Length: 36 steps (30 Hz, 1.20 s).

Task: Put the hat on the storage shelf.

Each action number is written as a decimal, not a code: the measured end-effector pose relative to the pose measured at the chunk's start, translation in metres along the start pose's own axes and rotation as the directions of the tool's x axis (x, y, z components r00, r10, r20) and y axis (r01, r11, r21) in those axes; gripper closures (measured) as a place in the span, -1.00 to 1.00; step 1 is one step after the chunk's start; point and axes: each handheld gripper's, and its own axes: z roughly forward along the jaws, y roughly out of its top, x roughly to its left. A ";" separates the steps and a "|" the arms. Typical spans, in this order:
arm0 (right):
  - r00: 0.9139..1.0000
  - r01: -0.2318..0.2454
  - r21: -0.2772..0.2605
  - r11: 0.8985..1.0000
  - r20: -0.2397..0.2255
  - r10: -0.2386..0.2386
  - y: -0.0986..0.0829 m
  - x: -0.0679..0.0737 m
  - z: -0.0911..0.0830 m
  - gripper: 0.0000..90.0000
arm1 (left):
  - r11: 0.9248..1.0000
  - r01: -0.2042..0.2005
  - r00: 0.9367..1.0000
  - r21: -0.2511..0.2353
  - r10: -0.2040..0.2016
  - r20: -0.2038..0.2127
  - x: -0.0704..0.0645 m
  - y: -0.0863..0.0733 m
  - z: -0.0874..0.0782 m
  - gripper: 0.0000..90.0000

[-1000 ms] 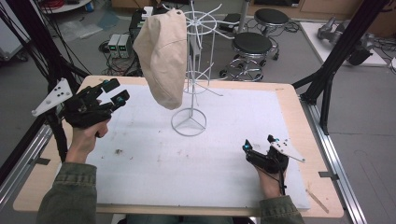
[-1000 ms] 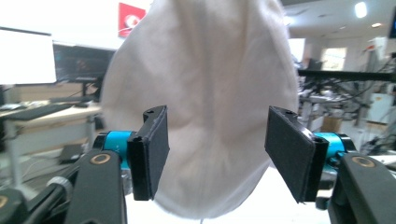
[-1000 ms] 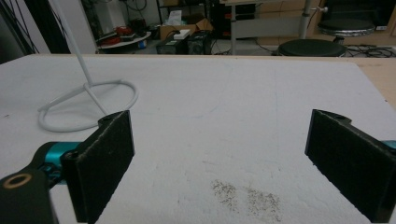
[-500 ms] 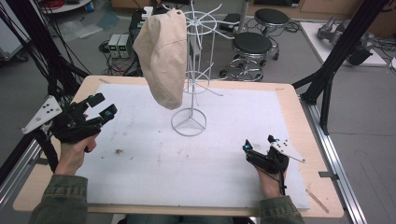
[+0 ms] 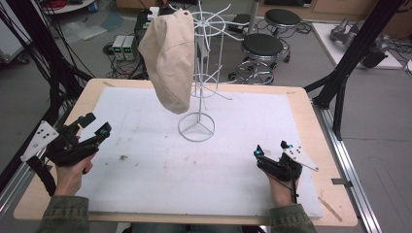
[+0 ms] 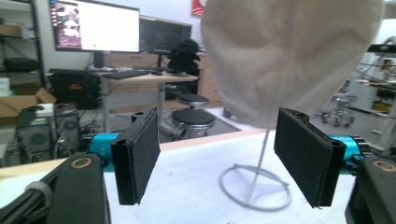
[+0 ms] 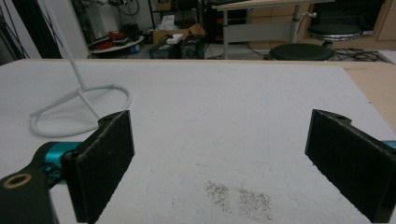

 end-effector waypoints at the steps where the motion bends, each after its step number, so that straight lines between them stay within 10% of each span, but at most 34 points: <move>1: 1.000 0.001 0.001 1.000 0.003 -0.001 0.000 0.000 -0.001 -0.84 | 1.000 0.004 1.000 -0.003 -0.004 -0.006 0.000 -0.002 -0.002 -0.31; 9: 1.000 0.000 -0.011 1.000 0.012 0.000 0.000 0.001 -0.003 -0.84 | 1.000 0.003 0.996 -0.011 -0.004 -0.085 0.002 -0.012 -0.015 -0.32; 15: 1.000 0.003 -0.018 1.000 0.019 -0.003 0.001 0.002 -0.005 -0.84 | 1.000 0.002 0.981 -0.007 -0.003 -0.192 0.008 -0.025 -0.025 -0.35; 19: 0.999 0.010 -0.026 1.000 0.034 -0.010 0.001 0.003 -0.006 -0.84 | 1.000 0.021 0.956 -0.018 -0.026 -0.291 0.014 -0.036 -0.032 -0.36; 29: 0.992 0.003 -0.090 0.996 0.127 0.008 0.003 0.002 -0.016 -0.84 | 0.999 0.040 0.859 0.009 -0.030 -0.512 0.026 -0.066 -0.041 -0.39; 36: 0.993 0.001 -0.080 0.997 0.115 0.008 0.002 0.002 -0.015 -0.84 | 0.999 0.023 0.854 0.041 0.002 -0.521 0.023 -0.073 -0.042 -0.40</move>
